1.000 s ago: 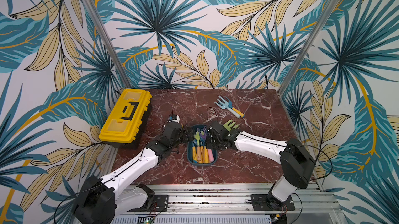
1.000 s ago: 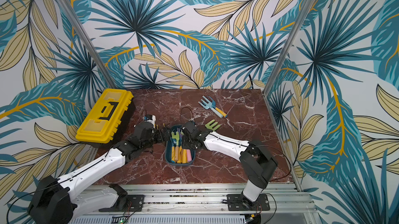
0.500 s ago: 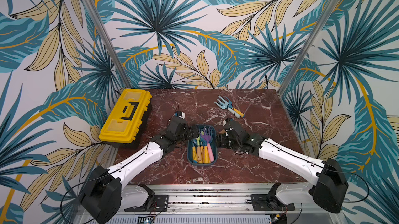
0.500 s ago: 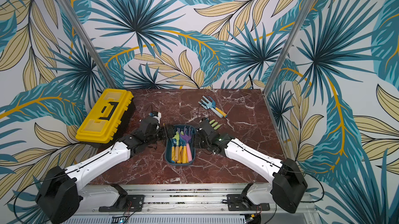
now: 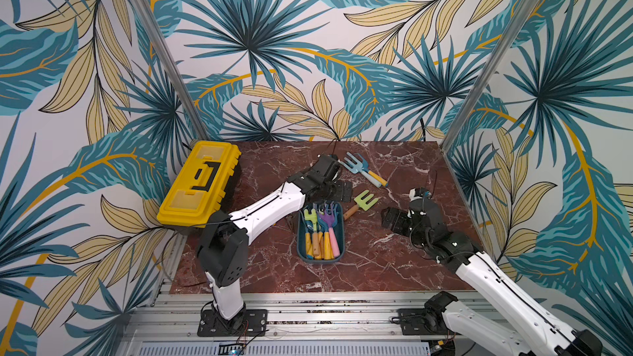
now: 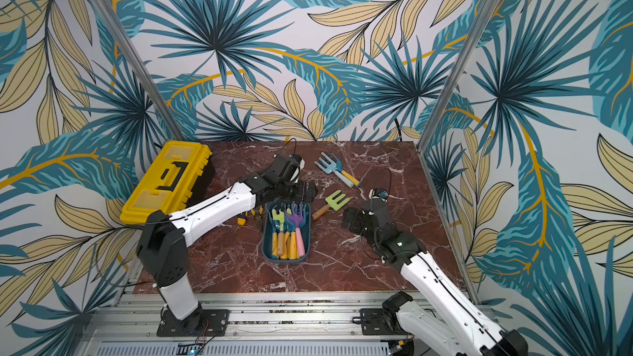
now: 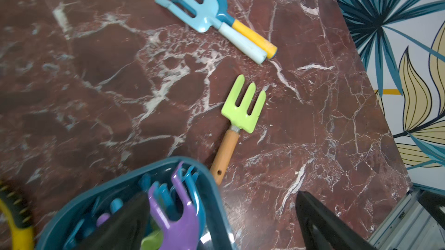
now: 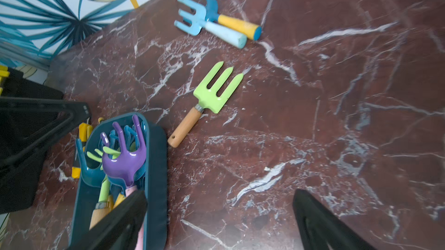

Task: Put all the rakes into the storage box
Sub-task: Pick up the rake at the center of the board.

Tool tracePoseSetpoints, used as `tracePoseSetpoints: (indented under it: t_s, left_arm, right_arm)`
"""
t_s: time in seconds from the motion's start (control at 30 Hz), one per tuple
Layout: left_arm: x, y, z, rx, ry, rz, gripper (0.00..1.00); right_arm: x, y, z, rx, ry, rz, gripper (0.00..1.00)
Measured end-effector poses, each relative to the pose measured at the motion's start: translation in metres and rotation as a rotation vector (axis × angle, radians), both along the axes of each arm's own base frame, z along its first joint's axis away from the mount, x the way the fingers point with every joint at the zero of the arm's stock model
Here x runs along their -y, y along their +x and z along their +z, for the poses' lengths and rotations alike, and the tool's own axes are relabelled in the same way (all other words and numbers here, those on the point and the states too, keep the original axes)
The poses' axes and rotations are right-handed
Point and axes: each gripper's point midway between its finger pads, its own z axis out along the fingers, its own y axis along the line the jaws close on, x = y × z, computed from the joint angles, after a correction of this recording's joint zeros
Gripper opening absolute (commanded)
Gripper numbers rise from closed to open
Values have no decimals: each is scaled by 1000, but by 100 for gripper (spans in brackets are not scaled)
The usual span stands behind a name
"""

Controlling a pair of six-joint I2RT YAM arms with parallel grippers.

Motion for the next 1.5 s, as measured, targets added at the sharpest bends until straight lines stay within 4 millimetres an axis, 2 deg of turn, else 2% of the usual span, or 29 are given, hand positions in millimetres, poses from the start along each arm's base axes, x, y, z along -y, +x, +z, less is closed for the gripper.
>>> tracePoseSetpoints:
  t_s: [0.17,0.3,0.5,0.67,0.8,1.03,1.13,1.3,1.5]
  left_arm:
    - [41,6,-31,-56,126,-120,97]
    - [59,10,-60,-102,208,-180,90]
    - [69,14,-97,-141,292,-228,80]
    - [65,15,-125,-161,359,-239,73]
    - [65,20,-133,-145,387,-241,71]
    - [66,21,-141,-135,415,-246,49]
    - [64,20,-143,-122,449,-250,46]
    - [67,15,-145,-91,497,-261,34]
    - [68,12,-148,-67,545,-274,26]
  right_arm:
    - [29,-16,9,67,-51,-83,99]
    - [41,-24,18,110,-72,-118,99]
    - [51,-34,19,140,-82,-138,99]
    - [55,-38,11,136,-88,-149,99]
    - [56,-40,10,133,-81,-155,99]
    - [56,-39,7,125,-75,-161,99]
    - [55,-39,6,121,-74,-163,99]
    - [54,-39,5,116,-71,-161,99]
    - [54,-39,5,115,-66,-161,99]
